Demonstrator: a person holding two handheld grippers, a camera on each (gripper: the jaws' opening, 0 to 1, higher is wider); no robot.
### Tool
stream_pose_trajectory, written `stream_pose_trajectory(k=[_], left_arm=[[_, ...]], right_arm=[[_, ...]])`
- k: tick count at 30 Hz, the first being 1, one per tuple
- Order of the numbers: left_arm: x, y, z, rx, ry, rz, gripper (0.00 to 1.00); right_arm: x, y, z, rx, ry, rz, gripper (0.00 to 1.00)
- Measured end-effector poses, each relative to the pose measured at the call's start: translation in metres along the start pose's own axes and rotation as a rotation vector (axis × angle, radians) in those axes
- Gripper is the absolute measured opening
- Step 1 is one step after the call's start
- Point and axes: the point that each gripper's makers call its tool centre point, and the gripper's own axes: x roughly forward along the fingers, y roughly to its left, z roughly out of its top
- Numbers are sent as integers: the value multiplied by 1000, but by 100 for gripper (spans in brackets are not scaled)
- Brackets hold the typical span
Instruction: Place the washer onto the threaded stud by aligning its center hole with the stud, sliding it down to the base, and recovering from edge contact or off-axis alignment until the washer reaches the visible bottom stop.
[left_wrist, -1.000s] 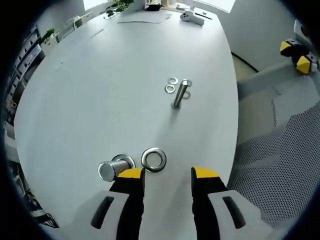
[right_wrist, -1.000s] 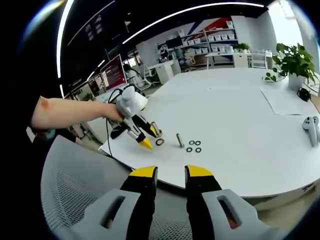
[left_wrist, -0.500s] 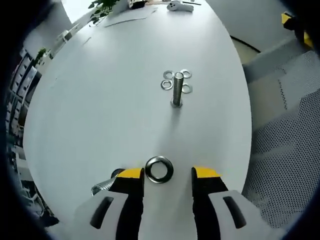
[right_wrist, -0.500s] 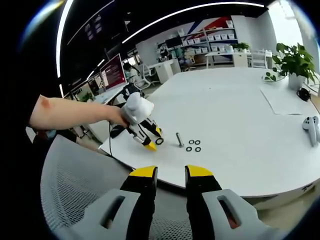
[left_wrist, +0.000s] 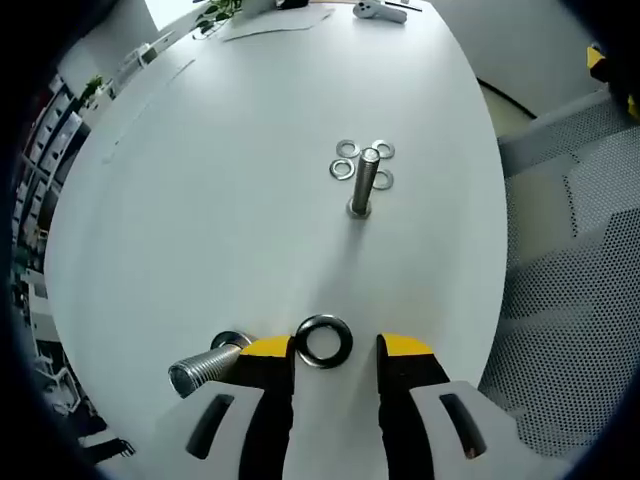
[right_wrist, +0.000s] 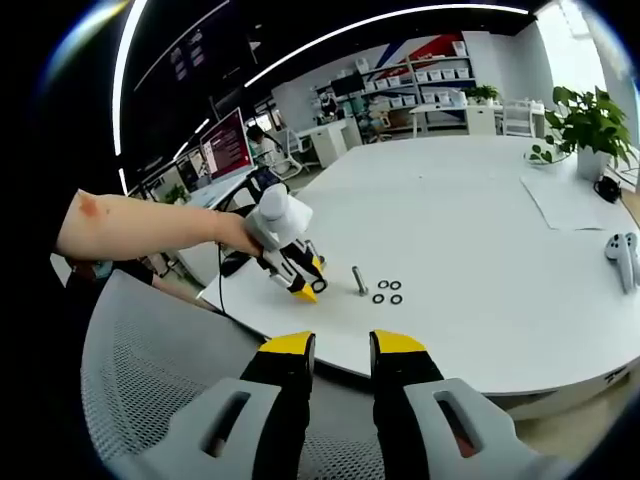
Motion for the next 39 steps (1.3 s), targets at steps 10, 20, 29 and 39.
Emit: stream_pose_trajectory(k=[10, 20, 29, 39], left_arm=[[2, 2, 0, 18, -9, 10, 21], [3, -1, 2, 72, 21, 6, 20], [1, -1, 1, 114, -11, 55, 19], [-13, 7, -1, 35, -37, 70, 19]], right_arm=[[0, 1, 1, 0, -8, 6, 25], [0, 0, 2, 11, -18, 2, 25], [-1, 2, 3, 11, -27, 8, 25], [-1, 2, 2, 7, -25, 14, 25]])
